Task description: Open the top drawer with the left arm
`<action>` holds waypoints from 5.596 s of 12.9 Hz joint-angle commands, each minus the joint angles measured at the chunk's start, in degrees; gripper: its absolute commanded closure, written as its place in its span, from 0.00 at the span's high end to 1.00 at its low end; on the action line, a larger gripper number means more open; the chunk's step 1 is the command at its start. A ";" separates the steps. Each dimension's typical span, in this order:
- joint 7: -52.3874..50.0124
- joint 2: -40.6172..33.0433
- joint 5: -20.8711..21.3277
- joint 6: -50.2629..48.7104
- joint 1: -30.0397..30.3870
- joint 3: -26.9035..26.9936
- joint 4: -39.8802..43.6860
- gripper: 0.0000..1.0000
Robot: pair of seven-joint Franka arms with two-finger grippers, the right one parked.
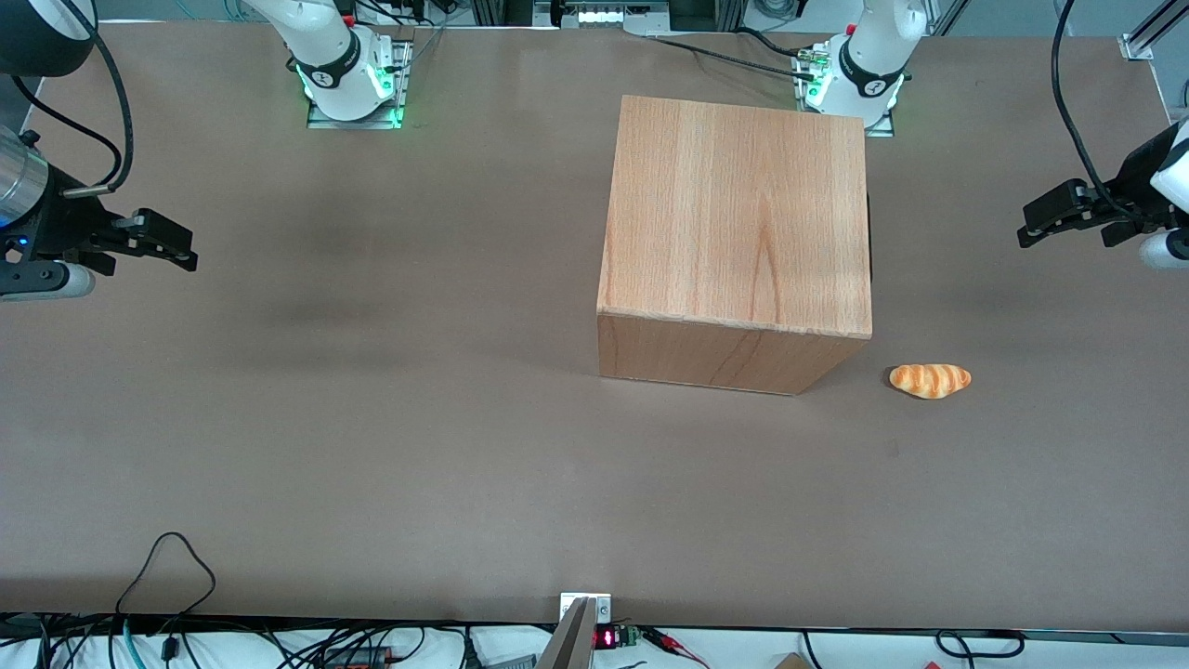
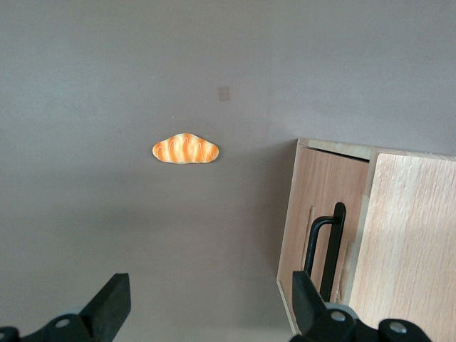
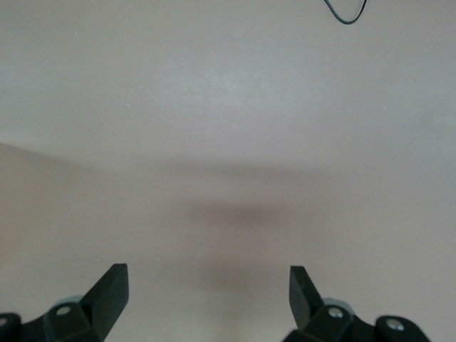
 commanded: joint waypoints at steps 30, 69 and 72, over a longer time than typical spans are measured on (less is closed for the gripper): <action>7.15 15.20 -6.88 -6.55 -1.47 -1.59 -3.01 1.00; 10.76 21.09 -5.56 -3.12 7.57 -1.06 -4.60 1.00; 12.85 21.18 -3.36 -2.51 9.34 -1.06 -4.51 1.00</action>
